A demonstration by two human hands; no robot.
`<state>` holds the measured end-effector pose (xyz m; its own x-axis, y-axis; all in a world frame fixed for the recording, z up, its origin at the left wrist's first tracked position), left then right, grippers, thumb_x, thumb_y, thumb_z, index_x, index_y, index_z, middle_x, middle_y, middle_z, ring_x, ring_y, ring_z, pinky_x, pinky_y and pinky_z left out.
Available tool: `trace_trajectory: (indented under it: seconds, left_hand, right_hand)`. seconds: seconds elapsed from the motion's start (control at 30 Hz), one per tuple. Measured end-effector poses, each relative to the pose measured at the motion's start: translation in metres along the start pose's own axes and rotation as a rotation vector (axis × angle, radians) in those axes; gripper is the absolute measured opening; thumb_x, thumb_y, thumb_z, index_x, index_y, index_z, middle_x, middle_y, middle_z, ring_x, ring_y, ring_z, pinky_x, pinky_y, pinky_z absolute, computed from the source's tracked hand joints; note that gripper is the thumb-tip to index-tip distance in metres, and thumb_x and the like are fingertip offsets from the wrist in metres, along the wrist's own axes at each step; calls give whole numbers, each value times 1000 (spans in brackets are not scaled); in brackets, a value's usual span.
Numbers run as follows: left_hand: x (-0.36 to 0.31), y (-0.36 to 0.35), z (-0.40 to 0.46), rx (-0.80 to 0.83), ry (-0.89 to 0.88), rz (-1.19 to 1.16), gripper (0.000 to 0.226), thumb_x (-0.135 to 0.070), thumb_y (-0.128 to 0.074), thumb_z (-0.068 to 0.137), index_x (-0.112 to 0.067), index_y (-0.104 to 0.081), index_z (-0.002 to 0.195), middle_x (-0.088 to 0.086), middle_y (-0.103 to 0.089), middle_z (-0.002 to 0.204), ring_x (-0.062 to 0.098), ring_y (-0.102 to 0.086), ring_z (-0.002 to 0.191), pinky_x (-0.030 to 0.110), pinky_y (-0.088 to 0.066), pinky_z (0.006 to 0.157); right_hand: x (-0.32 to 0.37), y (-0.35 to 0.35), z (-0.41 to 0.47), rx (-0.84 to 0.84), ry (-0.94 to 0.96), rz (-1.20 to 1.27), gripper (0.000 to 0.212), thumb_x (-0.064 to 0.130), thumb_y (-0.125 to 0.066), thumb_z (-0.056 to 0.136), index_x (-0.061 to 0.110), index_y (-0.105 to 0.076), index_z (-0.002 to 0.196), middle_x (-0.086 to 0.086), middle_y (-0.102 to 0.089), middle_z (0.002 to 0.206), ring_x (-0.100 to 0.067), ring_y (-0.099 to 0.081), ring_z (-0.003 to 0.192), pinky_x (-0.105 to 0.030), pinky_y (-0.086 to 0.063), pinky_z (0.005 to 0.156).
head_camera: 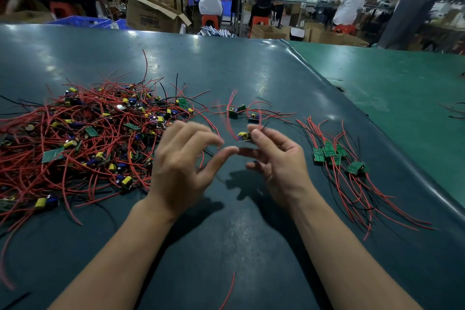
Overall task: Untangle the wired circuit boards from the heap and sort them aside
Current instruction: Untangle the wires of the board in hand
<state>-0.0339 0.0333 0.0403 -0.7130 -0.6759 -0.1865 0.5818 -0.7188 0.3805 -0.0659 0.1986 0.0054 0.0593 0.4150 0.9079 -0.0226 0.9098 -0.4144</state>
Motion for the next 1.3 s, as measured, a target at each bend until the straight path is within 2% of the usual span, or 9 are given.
trace_trajectory:
  seconds: [0.1, 0.2, 0.27, 0.4, 0.53, 0.77, 0.9, 1.13, 1.3]
  left_hand:
    - [-3, -13, -6, 168, 93, -128, 35, -38, -64, 92, -8, -69, 75, 0, -62, 69, 10, -49, 59, 34, -47, 57]
    - [6, -27, -13, 318, 410, -230, 49, -56, -59, 89, -12, -66, 110, -6, -63, 78, 10, -53, 57, 29, -48, 59]
    - [13, -30, -17, 301, 539, -348, 47, -50, -62, 85, -15, -63, 115, -10, -63, 75, 13, -55, 54, 26, -47, 56]
    - [13, -29, -19, 242, 555, -481, 19, -19, -73, 86, -17, -67, 103, -9, -69, 77, 15, -62, 59, 27, -51, 57]
    - [14, -32, -18, 182, 631, -597, 21, -6, -74, 84, -16, -67, 100, -7, -71, 86, 19, -67, 68, 36, -56, 64]
    - [16, -34, -18, 167, 597, -540, 25, -4, -75, 83, -20, -67, 101, -13, -69, 91, 15, -65, 71, 30, -56, 66]
    - [15, -34, -18, 198, 579, -510, 34, -3, -75, 82, -31, -64, 99, -20, -68, 89, 12, -60, 65, 24, -50, 59]
    - [14, -33, -20, 252, 511, -416, 25, -14, -74, 79, -30, -69, 98, -1, -63, 64, 23, -56, 55, 42, -47, 53]
    - [18, -33, -19, 181, 650, -606, 22, -5, -79, 79, -17, -71, 95, -3, -72, 81, 28, -60, 63, 48, -51, 59]
  right_hand:
    - [11, 7, 0, -18, 37, 58, 7, 11, -66, 85, 16, -67, 90, -4, -75, 91, -20, -71, 65, -20, -46, 41]
    - [6, -1, -4, 88, 1, -63, 7, 18, -70, 78, 21, -69, 84, -10, -74, 99, -15, -67, 65, -19, -40, 43]
    - [1, -5, -7, 124, -49, -143, 6, 16, -70, 82, 22, -72, 82, -7, -74, 95, -10, -62, 65, -18, -38, 45]
    - [1, -7, -6, 129, -53, -117, 11, 4, -65, 85, 13, -73, 85, -3, -75, 102, -10, -65, 70, -17, -42, 44]
    - [-2, -10, -8, 97, -52, -30, 12, 14, -69, 78, 11, -75, 88, -11, -74, 97, -16, -68, 74, -19, -47, 47]
    - [-13, -3, -5, -115, -164, 114, 12, 7, -66, 87, 11, -70, 98, -7, -76, 85, -16, -70, 61, -19, -48, 44]
    - [-8, 5, -2, -129, -133, -78, 8, 16, -68, 89, 9, -72, 89, -8, -76, 84, -16, -71, 60, -17, -46, 43]
    - [-11, 1, -3, -108, -84, -212, 18, 19, -65, 93, 10, -72, 79, -9, -75, 76, -14, -69, 56, -20, -47, 39]
    - [-6, 6, -1, -120, -79, -254, 22, 26, -60, 96, 14, -74, 84, -3, -76, 81, -13, -68, 57, -19, -44, 40]
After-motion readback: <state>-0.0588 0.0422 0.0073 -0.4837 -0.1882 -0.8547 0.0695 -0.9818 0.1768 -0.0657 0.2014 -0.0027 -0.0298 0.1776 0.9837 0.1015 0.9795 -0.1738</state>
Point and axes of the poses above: each hand's wrist, its own z-axis towards the middle knuckle, its own y-axis out of the back of the hand, x = y × z, the point moved 5 cm from there along z, towards the middle knuckle
